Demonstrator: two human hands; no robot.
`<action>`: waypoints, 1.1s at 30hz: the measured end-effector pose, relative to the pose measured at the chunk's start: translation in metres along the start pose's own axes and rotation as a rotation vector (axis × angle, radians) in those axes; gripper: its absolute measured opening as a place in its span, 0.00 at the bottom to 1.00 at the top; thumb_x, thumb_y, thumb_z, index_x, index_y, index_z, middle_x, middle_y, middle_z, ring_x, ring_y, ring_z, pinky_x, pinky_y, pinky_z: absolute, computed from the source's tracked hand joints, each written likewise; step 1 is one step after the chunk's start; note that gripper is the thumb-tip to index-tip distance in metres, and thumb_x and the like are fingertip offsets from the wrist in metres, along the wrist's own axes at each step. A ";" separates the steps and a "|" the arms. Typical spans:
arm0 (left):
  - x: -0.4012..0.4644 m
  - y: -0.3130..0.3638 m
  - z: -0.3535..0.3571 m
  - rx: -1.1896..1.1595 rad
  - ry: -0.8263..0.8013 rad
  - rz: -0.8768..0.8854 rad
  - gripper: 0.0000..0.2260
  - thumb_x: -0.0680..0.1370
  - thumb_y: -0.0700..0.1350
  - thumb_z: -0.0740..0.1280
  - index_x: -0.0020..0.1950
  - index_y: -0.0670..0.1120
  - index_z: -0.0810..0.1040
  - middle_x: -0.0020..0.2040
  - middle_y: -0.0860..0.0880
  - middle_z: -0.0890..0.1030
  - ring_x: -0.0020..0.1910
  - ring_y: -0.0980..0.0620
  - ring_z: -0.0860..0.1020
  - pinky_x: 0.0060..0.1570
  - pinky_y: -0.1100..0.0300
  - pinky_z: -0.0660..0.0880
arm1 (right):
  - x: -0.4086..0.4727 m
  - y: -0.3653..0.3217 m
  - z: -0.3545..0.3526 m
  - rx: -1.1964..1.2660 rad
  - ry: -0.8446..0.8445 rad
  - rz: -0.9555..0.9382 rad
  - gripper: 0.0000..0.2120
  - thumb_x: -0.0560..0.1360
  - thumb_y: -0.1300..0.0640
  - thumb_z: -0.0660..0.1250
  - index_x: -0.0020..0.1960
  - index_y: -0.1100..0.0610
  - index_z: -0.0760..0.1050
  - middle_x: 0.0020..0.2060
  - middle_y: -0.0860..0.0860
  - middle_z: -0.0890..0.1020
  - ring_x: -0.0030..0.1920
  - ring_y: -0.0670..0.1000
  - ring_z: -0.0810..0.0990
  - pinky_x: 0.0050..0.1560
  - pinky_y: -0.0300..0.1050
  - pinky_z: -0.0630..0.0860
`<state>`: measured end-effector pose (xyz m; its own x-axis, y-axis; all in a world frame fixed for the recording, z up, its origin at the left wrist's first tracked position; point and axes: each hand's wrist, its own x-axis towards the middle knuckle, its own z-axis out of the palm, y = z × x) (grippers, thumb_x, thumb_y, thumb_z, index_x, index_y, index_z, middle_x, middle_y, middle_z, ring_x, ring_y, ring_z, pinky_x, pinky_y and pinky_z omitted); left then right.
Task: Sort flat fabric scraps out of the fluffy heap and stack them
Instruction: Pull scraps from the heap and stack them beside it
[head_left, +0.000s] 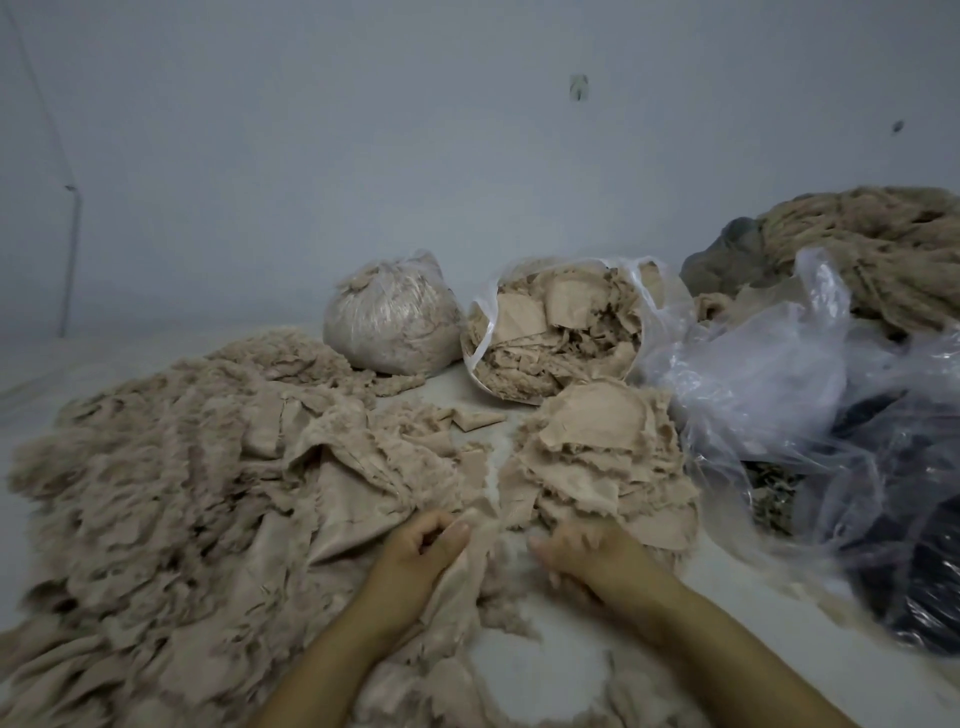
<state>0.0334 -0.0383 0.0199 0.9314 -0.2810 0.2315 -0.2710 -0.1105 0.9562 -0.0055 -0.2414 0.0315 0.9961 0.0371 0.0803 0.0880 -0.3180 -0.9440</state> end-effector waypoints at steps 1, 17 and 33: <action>-0.001 0.002 0.001 -0.053 -0.003 -0.007 0.11 0.78 0.45 0.64 0.35 0.45 0.71 0.29 0.54 0.69 0.30 0.58 0.66 0.31 0.66 0.65 | -0.003 -0.001 0.002 -0.041 -0.089 0.040 0.24 0.70 0.35 0.67 0.26 0.53 0.74 0.21 0.47 0.73 0.23 0.45 0.67 0.28 0.35 0.64; 0.002 0.004 0.006 0.004 -0.069 0.121 0.04 0.75 0.42 0.68 0.40 0.46 0.77 0.32 0.58 0.76 0.34 0.62 0.72 0.36 0.70 0.69 | 0.000 -0.004 0.023 0.469 -0.219 0.204 0.15 0.70 0.48 0.74 0.48 0.59 0.80 0.40 0.56 0.82 0.42 0.53 0.81 0.42 0.47 0.78; 0.007 0.007 0.004 0.016 0.101 0.128 0.06 0.78 0.41 0.66 0.40 0.46 0.76 0.26 0.57 0.71 0.26 0.62 0.66 0.27 0.70 0.65 | 0.007 -0.008 0.023 0.069 0.087 -0.165 0.12 0.74 0.62 0.70 0.33 0.53 0.75 0.27 0.41 0.75 0.32 0.39 0.71 0.37 0.34 0.68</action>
<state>0.0367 -0.0445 0.0275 0.9085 -0.1961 0.3690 -0.3922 -0.0954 0.9149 0.0001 -0.2163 0.0325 0.9654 0.0007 0.2607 0.2527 -0.2483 -0.9351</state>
